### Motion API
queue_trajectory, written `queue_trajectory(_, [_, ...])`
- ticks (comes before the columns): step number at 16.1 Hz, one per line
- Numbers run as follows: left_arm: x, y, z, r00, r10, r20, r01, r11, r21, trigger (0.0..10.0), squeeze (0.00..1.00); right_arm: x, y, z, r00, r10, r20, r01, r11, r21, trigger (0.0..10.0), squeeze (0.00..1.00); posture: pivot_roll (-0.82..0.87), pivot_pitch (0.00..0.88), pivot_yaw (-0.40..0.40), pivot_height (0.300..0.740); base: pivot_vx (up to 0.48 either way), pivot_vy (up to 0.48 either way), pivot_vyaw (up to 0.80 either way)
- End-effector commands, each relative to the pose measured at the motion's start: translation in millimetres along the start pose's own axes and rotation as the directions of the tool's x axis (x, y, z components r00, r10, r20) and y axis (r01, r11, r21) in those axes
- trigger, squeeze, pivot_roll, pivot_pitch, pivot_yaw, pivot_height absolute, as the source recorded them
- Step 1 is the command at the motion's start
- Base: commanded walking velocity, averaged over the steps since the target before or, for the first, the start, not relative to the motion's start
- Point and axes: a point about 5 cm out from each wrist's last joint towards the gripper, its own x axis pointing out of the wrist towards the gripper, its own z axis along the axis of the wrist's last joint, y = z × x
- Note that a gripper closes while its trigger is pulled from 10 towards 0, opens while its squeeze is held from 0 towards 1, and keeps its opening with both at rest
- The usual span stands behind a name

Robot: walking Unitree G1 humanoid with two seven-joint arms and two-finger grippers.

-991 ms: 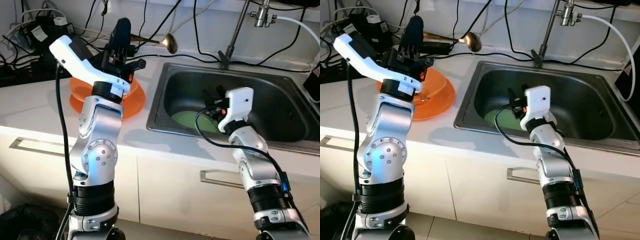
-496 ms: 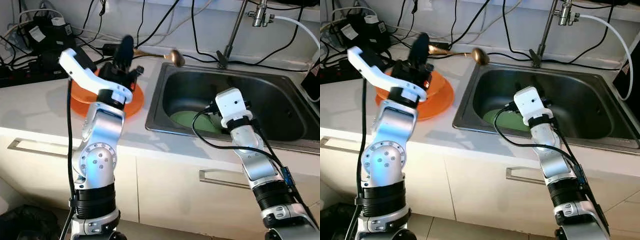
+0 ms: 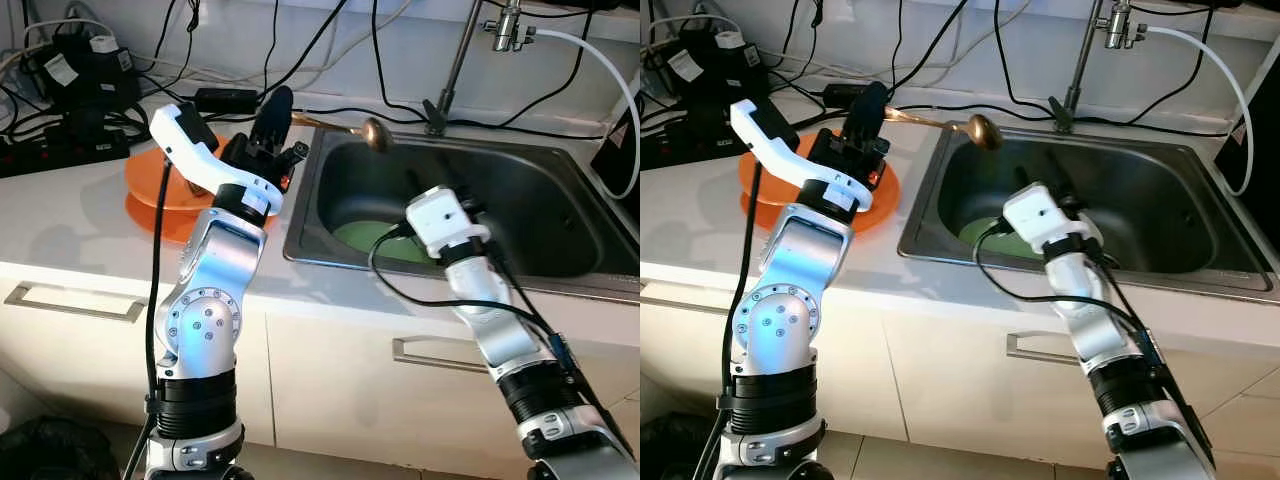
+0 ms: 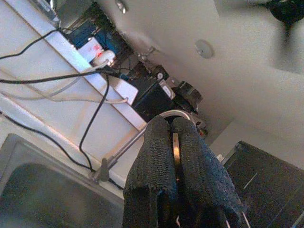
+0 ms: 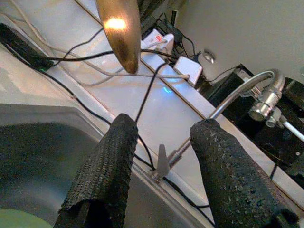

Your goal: Kitchen organization

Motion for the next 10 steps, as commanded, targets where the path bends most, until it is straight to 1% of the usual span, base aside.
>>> queue_trajectory(1, [2.1, -10.9, -16.4, 1.0, -0.008, -0.02, 0.006, 0.995, -0.103, 10.0, 0.0, 0.3, 0.5, 0.2, 1.0, -0.002, 0.008, 0.002, 1.0, -0.018, 10.0, 0.0, 0.06, 0.028, -0.015, 0.74, 0.0, 0.0, 0.0])
queue_trajectory(5, [0.3, -10.1, -21.3, 0.999, 0.004, -0.046, -0.01, 0.99, -0.139, 10.0, 0.0, 1.1, 5.8, 3.3, 1.0, 0.004, 0.02, -0.003, 1.0, -0.019, 10.0, 0.0, 0.05, 0.015, -0.007, 0.74, 0.0, 0.0, 0.0])
queue_trajectory(6, [0.1, -10.2, -22.9, 0.998, 0.002, -0.056, -0.01, 0.991, -0.135, 10.0, 0.0, 1.6, 7.0, 4.8, 1.0, 0.004, 0.027, -0.004, 1.0, -0.016, 10.0, 0.0, 0.05, 0.011, -0.005, 0.74, 0.0, 0.0, 0.0])
queue_trajectory(10, [0.9, -11.2, -24.8, 0.997, 0.001, -0.073, -0.014, 0.985, -0.171, 10.0, 0.0, 2.3, 8.5, 6.1, 0.999, 0.0, 0.034, 0.001, 1.0, -0.019, 10.0, 0.0, 0.05, 0.004, 0.001, 0.74, 0.0, 0.0, 0.0])
